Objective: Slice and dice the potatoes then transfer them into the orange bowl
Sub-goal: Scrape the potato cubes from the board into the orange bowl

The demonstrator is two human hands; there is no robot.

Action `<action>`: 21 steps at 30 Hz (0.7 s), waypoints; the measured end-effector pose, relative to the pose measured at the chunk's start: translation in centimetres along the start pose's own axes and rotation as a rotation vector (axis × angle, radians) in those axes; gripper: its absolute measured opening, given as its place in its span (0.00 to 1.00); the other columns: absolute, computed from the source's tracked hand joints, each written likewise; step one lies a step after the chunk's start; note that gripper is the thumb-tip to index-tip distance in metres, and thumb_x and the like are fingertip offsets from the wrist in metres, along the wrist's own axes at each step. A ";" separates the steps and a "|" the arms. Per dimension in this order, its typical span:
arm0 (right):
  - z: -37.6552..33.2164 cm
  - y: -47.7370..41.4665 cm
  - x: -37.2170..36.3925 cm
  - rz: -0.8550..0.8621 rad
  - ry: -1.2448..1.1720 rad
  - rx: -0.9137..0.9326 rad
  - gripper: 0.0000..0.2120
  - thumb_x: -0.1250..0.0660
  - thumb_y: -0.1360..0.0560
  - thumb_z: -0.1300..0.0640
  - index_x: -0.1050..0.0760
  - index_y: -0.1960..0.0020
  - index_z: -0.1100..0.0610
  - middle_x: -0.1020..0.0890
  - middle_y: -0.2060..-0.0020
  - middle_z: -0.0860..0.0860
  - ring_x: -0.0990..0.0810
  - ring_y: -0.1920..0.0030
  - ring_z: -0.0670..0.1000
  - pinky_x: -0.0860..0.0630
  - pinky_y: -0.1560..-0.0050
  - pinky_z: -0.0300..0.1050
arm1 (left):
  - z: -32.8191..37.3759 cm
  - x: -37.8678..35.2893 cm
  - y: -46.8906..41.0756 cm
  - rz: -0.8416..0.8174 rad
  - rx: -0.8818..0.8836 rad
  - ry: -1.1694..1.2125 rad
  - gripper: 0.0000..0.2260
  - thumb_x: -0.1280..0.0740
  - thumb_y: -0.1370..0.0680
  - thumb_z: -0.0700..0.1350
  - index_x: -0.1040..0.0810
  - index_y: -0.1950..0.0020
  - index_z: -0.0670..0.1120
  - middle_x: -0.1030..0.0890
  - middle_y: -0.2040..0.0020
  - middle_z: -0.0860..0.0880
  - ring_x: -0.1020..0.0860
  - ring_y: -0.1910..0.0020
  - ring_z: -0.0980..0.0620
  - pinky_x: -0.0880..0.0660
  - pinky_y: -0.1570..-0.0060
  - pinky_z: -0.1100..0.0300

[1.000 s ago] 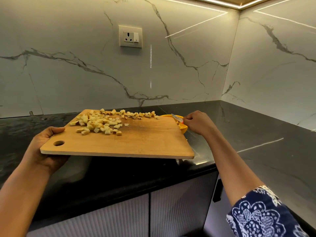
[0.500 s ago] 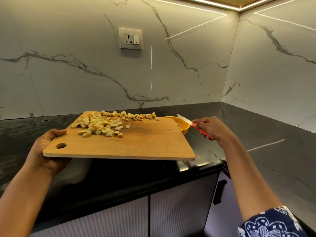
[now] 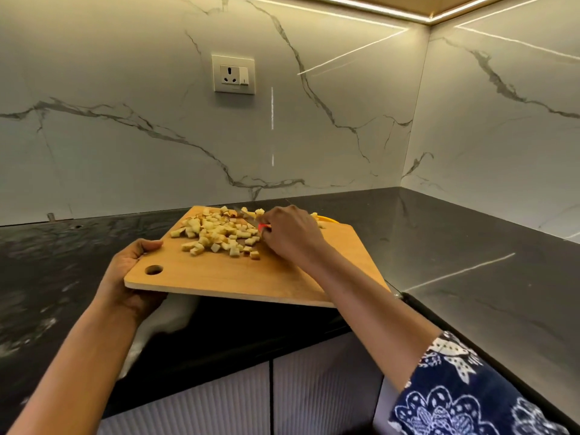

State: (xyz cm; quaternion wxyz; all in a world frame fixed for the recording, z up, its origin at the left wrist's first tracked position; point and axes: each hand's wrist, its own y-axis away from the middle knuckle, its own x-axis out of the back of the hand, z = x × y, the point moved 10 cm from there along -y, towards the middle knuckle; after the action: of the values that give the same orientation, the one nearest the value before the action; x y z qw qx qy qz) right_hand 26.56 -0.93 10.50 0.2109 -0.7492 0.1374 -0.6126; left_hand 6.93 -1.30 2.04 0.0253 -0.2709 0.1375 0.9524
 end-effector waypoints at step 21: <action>12.4 1.2 0.8 -0.141 0.045 -0.058 0.17 0.37 0.21 0.53 0.26 0.33 0.51 0.18 0.46 0.53 0.24 0.58 0.47 0.28 0.58 0.40 | -0.9 1.4 -2.7 0.016 0.070 0.055 0.05 0.40 0.23 0.45 0.29 0.53 0.44 0.25 0.58 0.49 0.25 0.62 0.52 0.24 0.60 0.61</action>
State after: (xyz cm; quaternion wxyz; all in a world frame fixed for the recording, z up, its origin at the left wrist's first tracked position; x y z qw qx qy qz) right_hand 38.90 -0.58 8.64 0.1423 -0.7490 0.1070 -0.6383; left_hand 6.55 0.99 -0.12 0.0233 -0.2950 0.1735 0.9393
